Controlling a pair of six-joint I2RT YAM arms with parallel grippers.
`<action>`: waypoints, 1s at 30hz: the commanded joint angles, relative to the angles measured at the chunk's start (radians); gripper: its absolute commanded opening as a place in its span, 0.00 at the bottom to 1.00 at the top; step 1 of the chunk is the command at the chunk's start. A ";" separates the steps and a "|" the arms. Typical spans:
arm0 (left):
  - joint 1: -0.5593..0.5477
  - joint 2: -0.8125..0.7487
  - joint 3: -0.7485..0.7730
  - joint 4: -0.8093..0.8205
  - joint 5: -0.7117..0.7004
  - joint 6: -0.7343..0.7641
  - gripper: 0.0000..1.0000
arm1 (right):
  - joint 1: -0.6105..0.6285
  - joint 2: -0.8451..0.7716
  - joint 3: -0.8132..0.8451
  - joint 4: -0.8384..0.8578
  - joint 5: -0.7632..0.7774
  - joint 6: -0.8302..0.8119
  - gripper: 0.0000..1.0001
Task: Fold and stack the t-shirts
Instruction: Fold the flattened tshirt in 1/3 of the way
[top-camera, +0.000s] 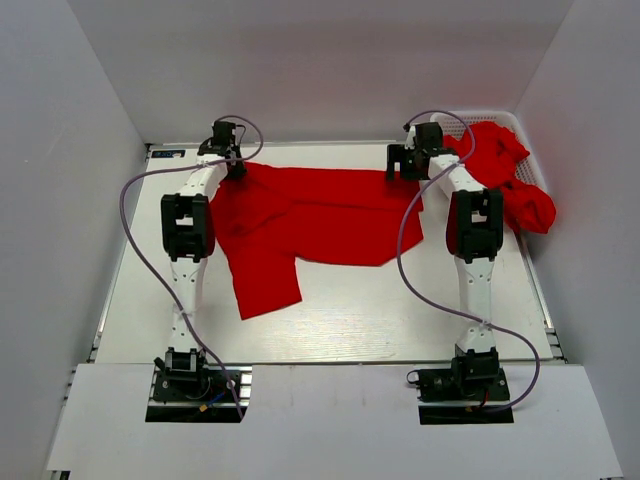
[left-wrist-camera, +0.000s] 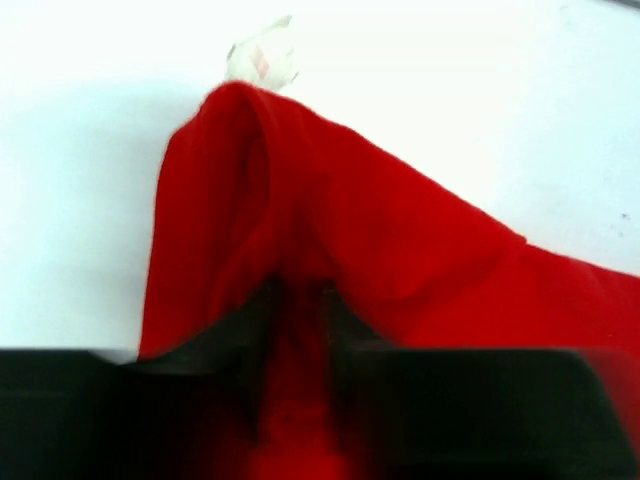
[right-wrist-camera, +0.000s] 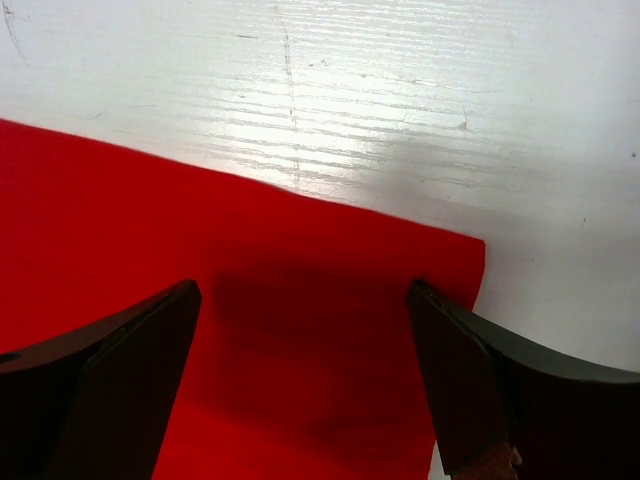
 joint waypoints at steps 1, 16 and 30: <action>0.017 0.025 0.104 0.018 0.071 0.022 0.46 | -0.005 0.004 0.045 -0.026 -0.013 -0.006 0.90; 0.027 -0.412 -0.072 -0.184 0.021 0.005 1.00 | 0.077 -0.333 -0.093 -0.150 0.143 -0.103 0.90; -0.119 -1.180 -1.282 -0.226 0.274 -0.296 1.00 | 0.103 -0.753 -0.729 -0.052 0.183 0.072 0.90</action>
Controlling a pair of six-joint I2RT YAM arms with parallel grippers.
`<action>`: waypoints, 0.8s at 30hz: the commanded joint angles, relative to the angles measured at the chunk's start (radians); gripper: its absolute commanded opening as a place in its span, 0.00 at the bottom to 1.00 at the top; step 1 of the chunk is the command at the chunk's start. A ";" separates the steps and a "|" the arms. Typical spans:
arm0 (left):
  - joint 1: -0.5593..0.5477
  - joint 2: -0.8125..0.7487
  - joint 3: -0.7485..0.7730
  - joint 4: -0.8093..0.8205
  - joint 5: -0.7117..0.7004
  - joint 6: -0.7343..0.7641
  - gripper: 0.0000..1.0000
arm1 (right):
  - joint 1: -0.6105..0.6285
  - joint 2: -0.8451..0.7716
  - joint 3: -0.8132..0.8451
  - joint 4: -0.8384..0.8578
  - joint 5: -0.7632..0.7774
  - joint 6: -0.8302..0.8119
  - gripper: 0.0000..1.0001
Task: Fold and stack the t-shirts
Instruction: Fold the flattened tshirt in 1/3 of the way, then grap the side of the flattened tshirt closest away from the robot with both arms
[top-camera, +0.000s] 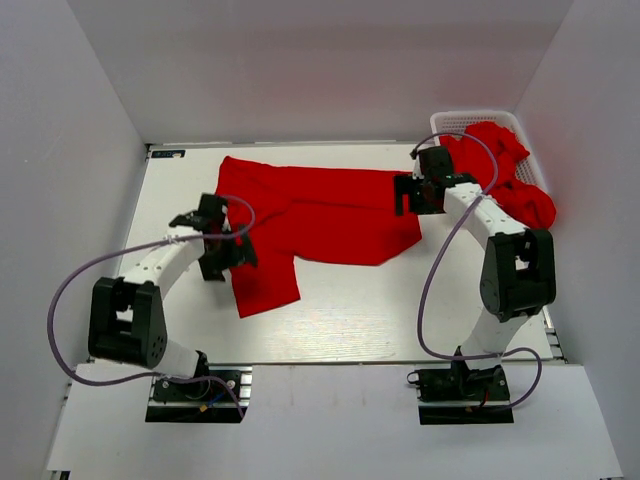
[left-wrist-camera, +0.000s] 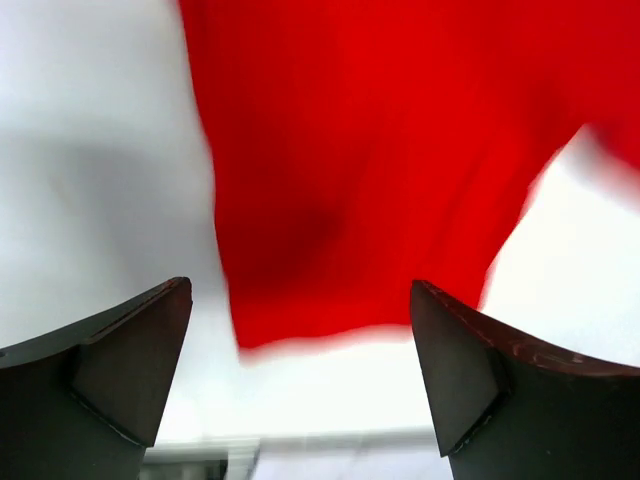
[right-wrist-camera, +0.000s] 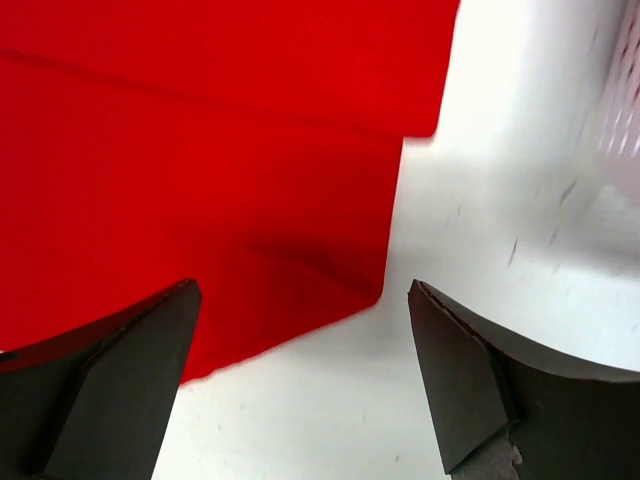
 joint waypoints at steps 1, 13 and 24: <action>-0.043 -0.195 -0.139 -0.067 0.086 -0.102 1.00 | -0.004 -0.088 -0.057 0.032 -0.007 0.017 0.90; -0.097 -0.322 -0.437 0.080 0.145 -0.185 1.00 | -0.010 -0.105 -0.099 0.023 -0.021 0.017 0.90; -0.097 -0.219 -0.469 0.087 0.000 -0.197 0.48 | -0.010 -0.121 -0.131 0.011 -0.009 0.028 0.90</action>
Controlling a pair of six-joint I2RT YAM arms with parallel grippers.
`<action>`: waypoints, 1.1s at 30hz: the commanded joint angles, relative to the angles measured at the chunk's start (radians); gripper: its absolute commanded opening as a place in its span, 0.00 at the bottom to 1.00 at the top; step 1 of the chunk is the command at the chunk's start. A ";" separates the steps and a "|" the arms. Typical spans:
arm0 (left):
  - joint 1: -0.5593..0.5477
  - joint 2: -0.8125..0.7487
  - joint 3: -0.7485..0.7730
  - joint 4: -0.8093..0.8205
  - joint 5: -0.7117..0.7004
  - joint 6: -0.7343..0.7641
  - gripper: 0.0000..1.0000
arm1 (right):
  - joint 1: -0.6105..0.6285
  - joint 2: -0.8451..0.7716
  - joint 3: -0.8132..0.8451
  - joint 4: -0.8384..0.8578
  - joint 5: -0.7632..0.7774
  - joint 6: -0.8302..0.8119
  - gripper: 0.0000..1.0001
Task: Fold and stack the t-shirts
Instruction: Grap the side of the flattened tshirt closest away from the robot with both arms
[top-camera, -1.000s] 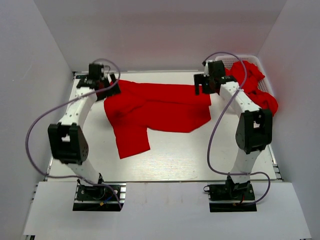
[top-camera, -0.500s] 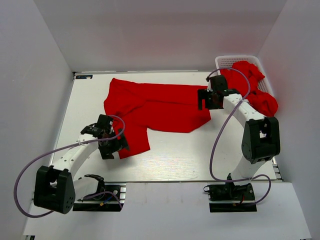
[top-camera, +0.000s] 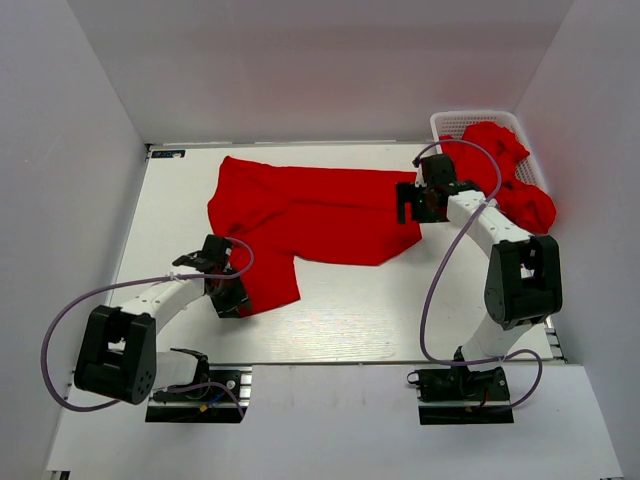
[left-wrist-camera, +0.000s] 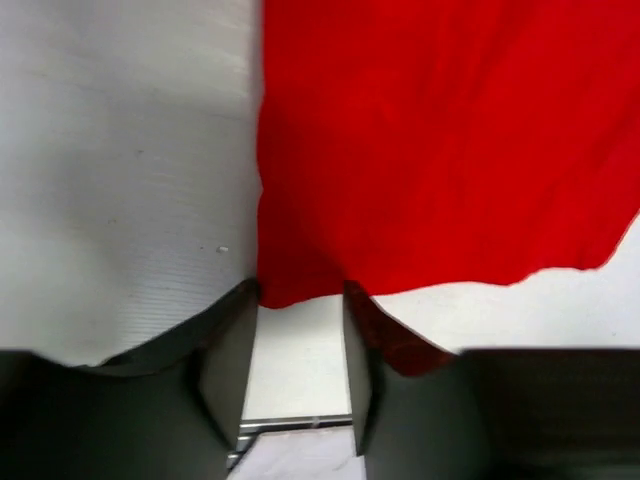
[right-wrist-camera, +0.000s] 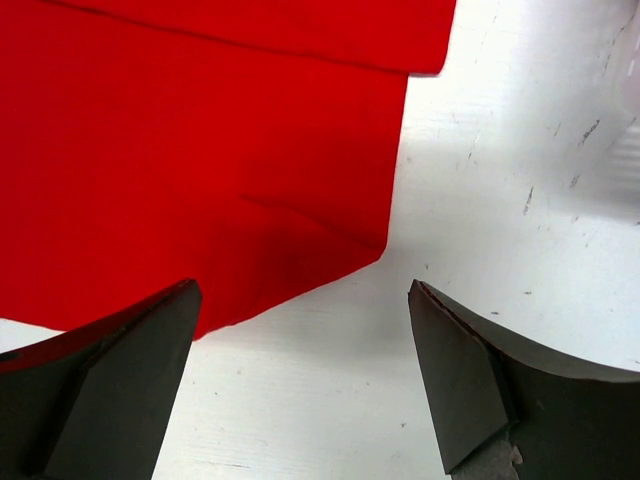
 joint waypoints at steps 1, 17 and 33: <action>-0.003 0.018 -0.019 0.024 -0.062 0.010 0.45 | -0.006 -0.042 -0.010 0.005 -0.003 0.013 0.90; -0.003 0.049 0.010 0.091 -0.022 0.075 0.00 | 0.058 0.070 0.038 0.036 -0.074 0.089 0.90; -0.003 0.040 0.001 0.102 -0.022 0.075 0.00 | 0.128 0.211 0.078 -0.035 0.206 0.215 0.61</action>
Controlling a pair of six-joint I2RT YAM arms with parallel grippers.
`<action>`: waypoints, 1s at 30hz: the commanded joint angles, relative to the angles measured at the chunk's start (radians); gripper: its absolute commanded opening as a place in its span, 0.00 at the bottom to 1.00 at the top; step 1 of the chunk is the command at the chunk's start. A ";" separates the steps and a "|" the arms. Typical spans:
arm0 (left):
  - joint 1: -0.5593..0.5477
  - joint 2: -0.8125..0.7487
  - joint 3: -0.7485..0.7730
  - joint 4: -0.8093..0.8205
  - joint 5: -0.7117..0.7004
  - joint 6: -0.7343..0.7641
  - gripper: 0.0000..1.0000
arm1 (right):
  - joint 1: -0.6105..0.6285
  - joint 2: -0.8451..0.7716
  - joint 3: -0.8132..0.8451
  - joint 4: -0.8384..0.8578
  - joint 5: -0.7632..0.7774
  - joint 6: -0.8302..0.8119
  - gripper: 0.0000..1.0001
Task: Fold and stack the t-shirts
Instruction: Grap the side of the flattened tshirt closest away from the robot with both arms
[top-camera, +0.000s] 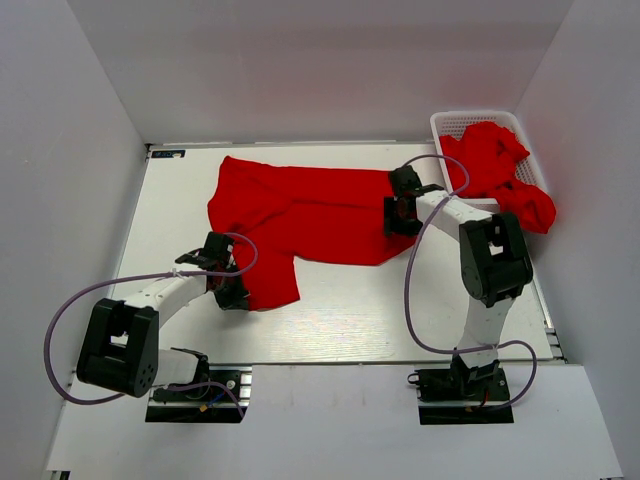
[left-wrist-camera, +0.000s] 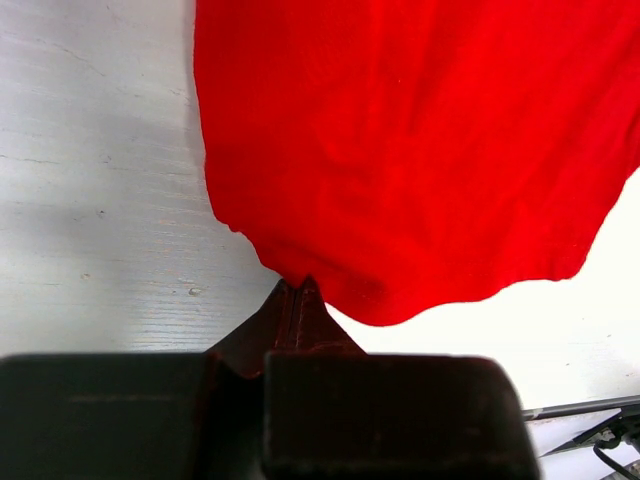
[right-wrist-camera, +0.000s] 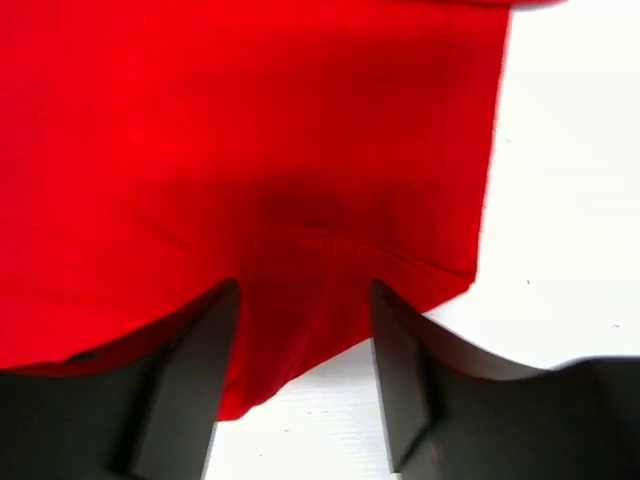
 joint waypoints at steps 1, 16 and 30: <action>-0.003 0.002 -0.003 0.014 -0.031 0.013 0.00 | 0.007 -0.004 0.023 -0.029 0.071 0.044 0.58; -0.003 -0.078 0.063 -0.013 -0.022 0.031 0.00 | 0.007 -0.123 -0.058 -0.022 0.136 0.086 0.00; 0.015 0.022 0.322 0.077 -0.007 0.050 0.00 | 0.002 -0.380 -0.345 0.221 0.125 0.339 0.00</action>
